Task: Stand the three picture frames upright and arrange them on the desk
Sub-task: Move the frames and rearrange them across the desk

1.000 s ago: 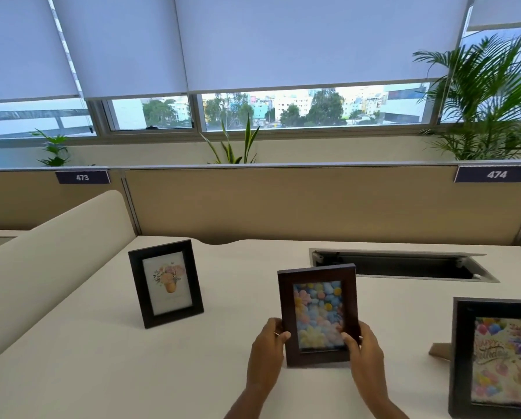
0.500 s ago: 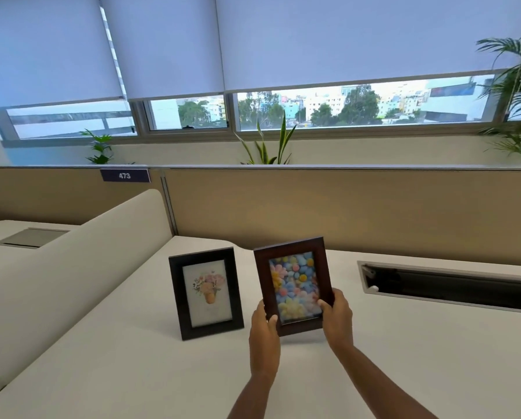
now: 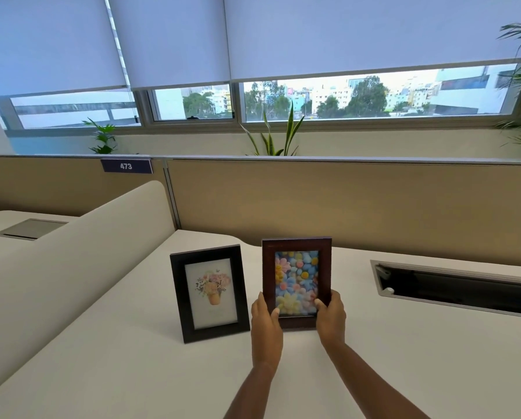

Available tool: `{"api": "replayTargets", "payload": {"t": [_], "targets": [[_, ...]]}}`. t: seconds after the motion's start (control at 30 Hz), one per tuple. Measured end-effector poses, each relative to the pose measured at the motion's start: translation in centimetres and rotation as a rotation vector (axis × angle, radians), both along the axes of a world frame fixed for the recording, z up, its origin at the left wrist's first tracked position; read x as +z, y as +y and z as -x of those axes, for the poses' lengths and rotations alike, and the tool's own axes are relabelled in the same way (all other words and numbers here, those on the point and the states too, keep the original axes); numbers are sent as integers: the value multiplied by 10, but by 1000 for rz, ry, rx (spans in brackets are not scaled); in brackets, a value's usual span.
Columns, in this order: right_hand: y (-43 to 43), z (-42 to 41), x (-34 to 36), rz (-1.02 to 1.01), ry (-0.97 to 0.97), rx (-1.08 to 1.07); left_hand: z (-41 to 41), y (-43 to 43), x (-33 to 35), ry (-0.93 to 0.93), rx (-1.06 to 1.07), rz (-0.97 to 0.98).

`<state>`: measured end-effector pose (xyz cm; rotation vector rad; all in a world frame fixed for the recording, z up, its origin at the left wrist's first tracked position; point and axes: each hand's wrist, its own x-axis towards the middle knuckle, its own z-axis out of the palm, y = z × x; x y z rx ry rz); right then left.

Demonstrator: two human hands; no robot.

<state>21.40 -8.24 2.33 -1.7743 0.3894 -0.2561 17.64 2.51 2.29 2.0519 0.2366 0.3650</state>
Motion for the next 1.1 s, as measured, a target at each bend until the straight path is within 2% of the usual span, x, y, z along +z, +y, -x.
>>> {"api": "replayTargets", "payload": {"t": [0.23,0.9,1.1], "targets": [[5,-6,-2,33,7,67,-2,-2,-5,57,89,-19],[-2,-13,-5,136,64,144,-1,-8,-13,87,76,-101],[-8,-1,-21,169,96,171,1,-10,-17,176,64,-115]]}}
